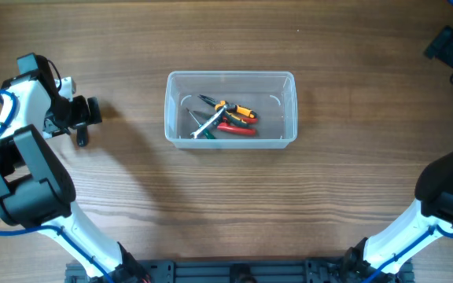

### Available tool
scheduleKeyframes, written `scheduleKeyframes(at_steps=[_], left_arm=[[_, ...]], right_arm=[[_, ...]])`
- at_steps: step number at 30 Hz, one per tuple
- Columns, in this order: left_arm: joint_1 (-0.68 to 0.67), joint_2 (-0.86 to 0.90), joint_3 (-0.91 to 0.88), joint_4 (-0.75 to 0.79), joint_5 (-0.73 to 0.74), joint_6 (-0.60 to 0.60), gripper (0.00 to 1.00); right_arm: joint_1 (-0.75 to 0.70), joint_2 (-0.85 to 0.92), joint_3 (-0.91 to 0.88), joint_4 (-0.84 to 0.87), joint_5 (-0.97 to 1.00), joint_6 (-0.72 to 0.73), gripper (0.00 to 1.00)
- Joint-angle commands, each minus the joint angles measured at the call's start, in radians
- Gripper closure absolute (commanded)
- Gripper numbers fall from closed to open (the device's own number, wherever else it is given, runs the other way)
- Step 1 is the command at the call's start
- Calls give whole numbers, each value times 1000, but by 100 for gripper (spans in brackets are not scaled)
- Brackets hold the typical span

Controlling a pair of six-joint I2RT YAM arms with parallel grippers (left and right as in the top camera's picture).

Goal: Pack container
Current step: 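Lower the left gripper toward the red-black screwdriver handle, then close the left gripper on the black handle of the screwdriver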

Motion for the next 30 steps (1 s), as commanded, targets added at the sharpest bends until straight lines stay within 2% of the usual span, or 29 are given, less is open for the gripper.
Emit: scheduleKeyframes(at_steps=[1, 19, 30], left_arm=[[4, 20, -12, 6, 5, 23, 0], [4, 51, -12, 14, -79, 18, 0], [2, 101, -12, 10, -82, 19, 0]], right_arm=[[5, 3, -1, 3, -8, -2, 0], [5, 3, -1, 3, -8, -3, 0], [5, 3, -1, 2, -8, -2, 0]])
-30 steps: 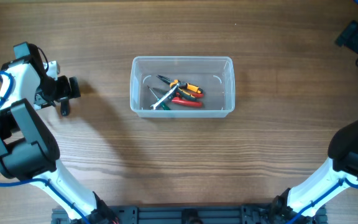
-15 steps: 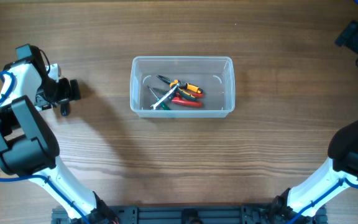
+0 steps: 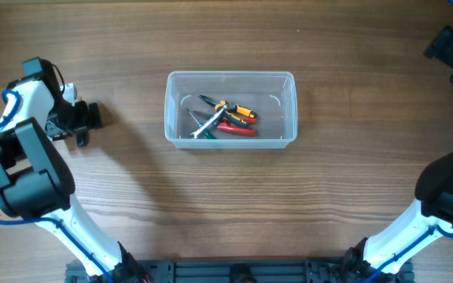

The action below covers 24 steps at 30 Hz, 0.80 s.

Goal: Pack container
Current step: 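Close the left gripper on the black handle of the screwdriver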

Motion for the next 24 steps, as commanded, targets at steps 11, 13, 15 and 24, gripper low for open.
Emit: scheduleKeyframes(at_steps=[11, 13, 15, 24], left_arm=[[1, 39, -13, 15, -11, 17, 0], [-2, 39, -13, 26, -11, 17, 0], [-5, 39, -13, 29, -11, 18, 0], [-20, 39, -13, 37, -11, 18, 33]], right_arm=[[5, 3, -1, 2, -8, -3, 0], [5, 3, -1, 2, -8, -3, 0], [5, 3, -1, 2, -8, -3, 0], [5, 3, -1, 2, -8, -3, 0]])
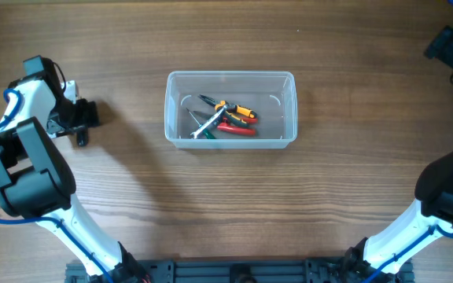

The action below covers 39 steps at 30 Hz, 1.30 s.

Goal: Pack container
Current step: 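Close the left gripper on the black handle of the screwdriver, then lift the screwdriver and carry it over the container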

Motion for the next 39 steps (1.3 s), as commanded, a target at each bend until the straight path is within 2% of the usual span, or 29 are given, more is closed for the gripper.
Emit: scheduleKeyframes(at_steps=[1, 4, 8, 15, 21, 27, 33, 39], left_arm=[[-8, 39, -13, 5, -18, 10, 36], [-8, 38, -13, 5, -18, 10, 41], [-8, 39, -13, 5, -18, 10, 59], [-8, 39, -13, 12, -18, 9, 66], [-8, 39, -13, 12, -18, 9, 84], [-8, 38, -13, 12, -18, 9, 96], [-8, 13, 2, -9, -17, 4, 96], [-11, -84, 131, -114, 16, 5, 96]], right_arm=[[5, 3, -1, 2, -8, -3, 0], [5, 3, -1, 3, -8, -2, 0], [5, 3, -1, 3, -8, -3, 0], [5, 3, -1, 3, -8, -2, 0], [5, 3, -1, 2, -8, -2, 0], [5, 3, -1, 2, -8, -2, 0], [5, 3, -1, 2, -8, -2, 0], [5, 3, -1, 3, -8, -2, 0]])
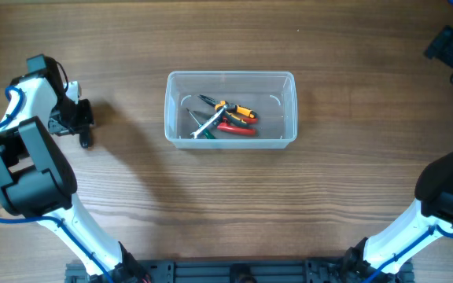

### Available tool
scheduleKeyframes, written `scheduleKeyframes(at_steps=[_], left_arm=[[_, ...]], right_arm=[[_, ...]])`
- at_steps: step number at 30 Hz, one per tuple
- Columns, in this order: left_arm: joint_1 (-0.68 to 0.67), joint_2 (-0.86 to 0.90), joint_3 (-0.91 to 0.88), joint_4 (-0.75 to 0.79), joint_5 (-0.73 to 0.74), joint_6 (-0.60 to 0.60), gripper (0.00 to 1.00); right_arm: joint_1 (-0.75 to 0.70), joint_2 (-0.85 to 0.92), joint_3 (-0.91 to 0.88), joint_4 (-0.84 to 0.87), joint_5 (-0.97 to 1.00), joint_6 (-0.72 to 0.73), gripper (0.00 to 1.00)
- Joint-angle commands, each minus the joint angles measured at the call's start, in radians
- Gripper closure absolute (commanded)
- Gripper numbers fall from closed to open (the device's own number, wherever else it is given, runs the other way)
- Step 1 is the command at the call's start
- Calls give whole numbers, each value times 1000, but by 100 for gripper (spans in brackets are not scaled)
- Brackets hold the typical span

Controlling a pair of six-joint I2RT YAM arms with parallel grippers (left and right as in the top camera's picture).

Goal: Pack container
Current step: 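Lift the screwdriver and carry it over the container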

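A clear plastic container stands in the middle of the table. Inside it lie several hand tools: pliers with orange-and-black grips, a red-handled tool, a green-handled one and a silver wrench, piled together. My left gripper hovers well left of the container, with nothing visible in it; its jaws cannot be made out from above. My right gripper sits at the far right back corner, dark and partly cut off.
The table is bare wood around the container. Both arm bases rise from the front corners, with a black rail along the front edge.
My left gripper has shifted slightly to the left, away from the container. The container, the tools and the right arm are unchanged.
The tools lay in the container at every moment, and nothing was carried. My left gripper stood left of the container and at each later moment was a little farther left. The right arm stayed at the back right corner throughout.
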Motion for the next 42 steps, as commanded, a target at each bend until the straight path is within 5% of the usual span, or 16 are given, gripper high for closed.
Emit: scheduleKeyframes(at_steps=[1, 9, 26, 42], left_arm=[[-4, -107, 132, -63, 48, 1, 96], [-108, -328, 235, -104, 267, 49, 96], [-676, -409, 235, -102, 275, 196, 96], [-729, -262, 235, -142, 350, 324, 96]], right_arm=[[5, 3, -1, 2, -8, -2, 0], [5, 3, -1, 3, -8, -3, 0], [5, 3, -1, 2, -8, -2, 0], [5, 3, -1, 2, -8, -3, 0]])
